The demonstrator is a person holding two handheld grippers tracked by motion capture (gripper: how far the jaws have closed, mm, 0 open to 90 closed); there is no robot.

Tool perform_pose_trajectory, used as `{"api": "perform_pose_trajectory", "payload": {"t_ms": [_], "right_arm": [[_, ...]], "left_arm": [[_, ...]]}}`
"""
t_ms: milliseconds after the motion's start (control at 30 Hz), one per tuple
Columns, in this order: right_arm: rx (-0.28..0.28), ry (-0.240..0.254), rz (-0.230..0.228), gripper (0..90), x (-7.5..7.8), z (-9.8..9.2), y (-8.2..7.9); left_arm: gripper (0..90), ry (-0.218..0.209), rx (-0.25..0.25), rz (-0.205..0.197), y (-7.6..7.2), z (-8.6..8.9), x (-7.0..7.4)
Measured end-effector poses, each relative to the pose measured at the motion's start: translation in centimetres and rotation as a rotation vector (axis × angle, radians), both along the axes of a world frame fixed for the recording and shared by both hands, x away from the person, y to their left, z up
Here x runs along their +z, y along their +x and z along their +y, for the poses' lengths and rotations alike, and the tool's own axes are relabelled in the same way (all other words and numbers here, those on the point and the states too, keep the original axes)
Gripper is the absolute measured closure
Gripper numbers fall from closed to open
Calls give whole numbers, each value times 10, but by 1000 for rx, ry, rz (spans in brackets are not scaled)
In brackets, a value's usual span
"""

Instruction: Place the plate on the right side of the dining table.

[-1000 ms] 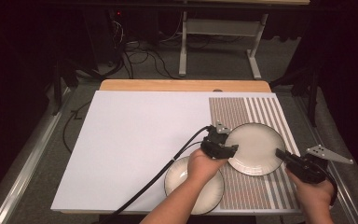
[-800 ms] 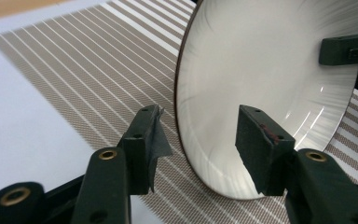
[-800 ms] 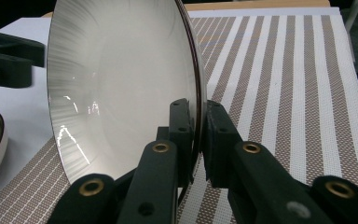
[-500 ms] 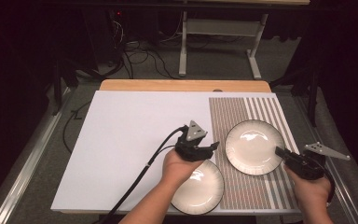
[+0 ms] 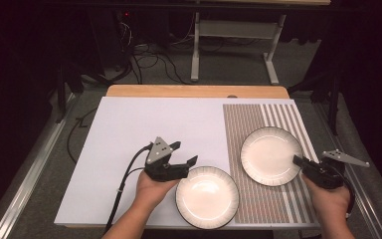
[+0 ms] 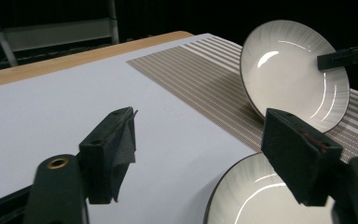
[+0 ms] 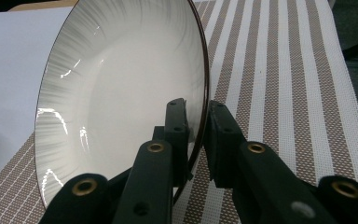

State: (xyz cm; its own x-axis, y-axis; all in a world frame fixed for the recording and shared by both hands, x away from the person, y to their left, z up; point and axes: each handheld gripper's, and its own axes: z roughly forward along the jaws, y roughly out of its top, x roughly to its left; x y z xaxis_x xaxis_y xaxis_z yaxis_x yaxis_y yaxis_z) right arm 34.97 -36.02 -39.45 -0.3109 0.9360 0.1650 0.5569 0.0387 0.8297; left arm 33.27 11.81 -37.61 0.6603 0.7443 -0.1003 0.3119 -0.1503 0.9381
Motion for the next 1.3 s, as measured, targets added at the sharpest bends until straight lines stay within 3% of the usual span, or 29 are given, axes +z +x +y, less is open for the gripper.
{"api": "perform_pose_trajectory", "payload": {"t_ms": [167,367,500,600,633,733,967,1067,1200,1300], "right_arm": [[-7,-7,7,818,0,1,3],[-13,-9,21,813,-1,0,6],[-18,-4,35,811,-3,-1,10],[-29,1,43,812,-3,0,13],[-29,1,43,812,-3,0,13],[-37,6,52,810,-3,0,15],[-60,37,95,803,-8,-3,21],[-76,56,113,798,-11,-4,23],[-92,64,136,788,-15,-6,27],[-120,30,150,794,-17,-5,29]], "left_arm": [[161,-15,54,4,-8,28,-6],[69,-42,71,-10,-21,60,-7],[8,-10,96,-18,-30,80,-8],[5,-27,107,-28,-37,92,-9],[5,-37,108,-34,-39,93,-9],[5,-13,104,-48,-43,95,-10],[3,-14,111,-20,-39,97,-18],[3,4,115,-29,-40,98,-19],[3,-3,113,-32,-41,98,-18],[3,3,111,-26,-40,98,-19]]}}
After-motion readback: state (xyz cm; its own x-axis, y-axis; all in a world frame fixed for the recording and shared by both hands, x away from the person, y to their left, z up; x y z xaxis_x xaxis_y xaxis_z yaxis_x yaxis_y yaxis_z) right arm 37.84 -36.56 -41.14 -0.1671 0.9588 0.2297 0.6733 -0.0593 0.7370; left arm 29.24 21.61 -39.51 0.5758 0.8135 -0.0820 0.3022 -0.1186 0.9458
